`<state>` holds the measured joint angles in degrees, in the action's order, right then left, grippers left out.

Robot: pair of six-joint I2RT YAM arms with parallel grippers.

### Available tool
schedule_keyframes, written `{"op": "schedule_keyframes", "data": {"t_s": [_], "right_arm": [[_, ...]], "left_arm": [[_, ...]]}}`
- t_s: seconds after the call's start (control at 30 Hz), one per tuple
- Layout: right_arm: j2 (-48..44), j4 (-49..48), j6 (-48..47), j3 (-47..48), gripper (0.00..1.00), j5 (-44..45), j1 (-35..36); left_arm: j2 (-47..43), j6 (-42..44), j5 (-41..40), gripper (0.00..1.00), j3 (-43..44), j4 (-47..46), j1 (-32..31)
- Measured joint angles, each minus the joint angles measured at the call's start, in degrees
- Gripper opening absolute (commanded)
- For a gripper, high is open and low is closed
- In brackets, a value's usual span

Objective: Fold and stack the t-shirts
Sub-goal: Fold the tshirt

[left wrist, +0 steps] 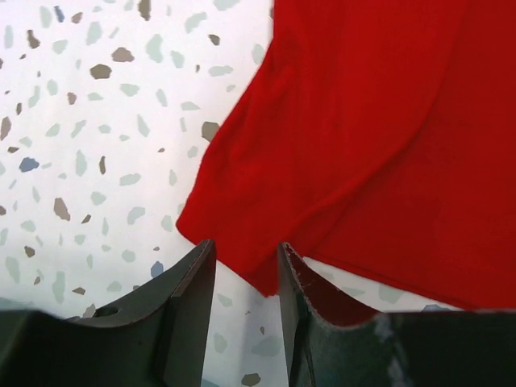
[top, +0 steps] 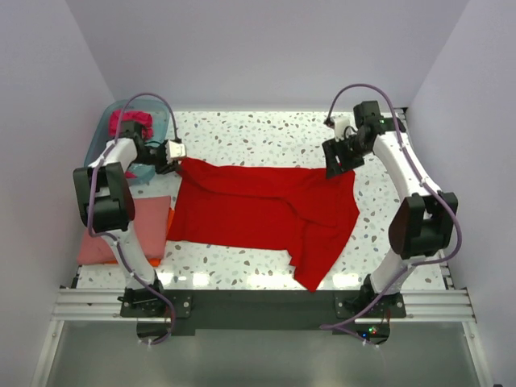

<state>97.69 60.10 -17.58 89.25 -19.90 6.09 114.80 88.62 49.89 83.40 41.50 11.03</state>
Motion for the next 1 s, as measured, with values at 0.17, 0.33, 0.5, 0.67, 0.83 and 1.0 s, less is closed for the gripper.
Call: {"op": "schedule_keyframes", "data": {"t_s": [0.17, 0.33, 0.5, 0.67, 0.83, 1.0], "right_arm": [[10.3, -5.9, 5.6, 7.0, 0.51, 4.3, -2.9], [17.8, -8.8, 9.5, 9.2, 0.5, 7.6, -6.1], [21.3, -11.1, 12.1, 10.1, 0.51, 7.3, -6.4], [24.7, -12.9, 13.6, 12.6, 0.5, 6.2, -6.0], [27.9, -13.5, 14.4, 14.8, 0.48, 5.4, -6.0], [29.1, -13.4, 15.2, 15.1, 0.47, 5.2, -6.5]], "left_arm": [[-3.1, -12.0, -0.9, 0.44, -0.2, -3.8, -1.6], [-6.1, -23.4, -3.7, 0.45, -3.1, -9.7, -4.0], [-6.2, -31.7, -5.2, 0.47, -4.2, -10.5, -4.3], [-6.5, -35.4, -5.2, 0.49, -5.4, -9.5, -4.3], [-9.2, -36.2, -5.6, 0.49, -10.6, -7.4, -4.7], [-11.6, -36.3, -6.5, 0.48, -14.4, -5.9, -6.3]]}}
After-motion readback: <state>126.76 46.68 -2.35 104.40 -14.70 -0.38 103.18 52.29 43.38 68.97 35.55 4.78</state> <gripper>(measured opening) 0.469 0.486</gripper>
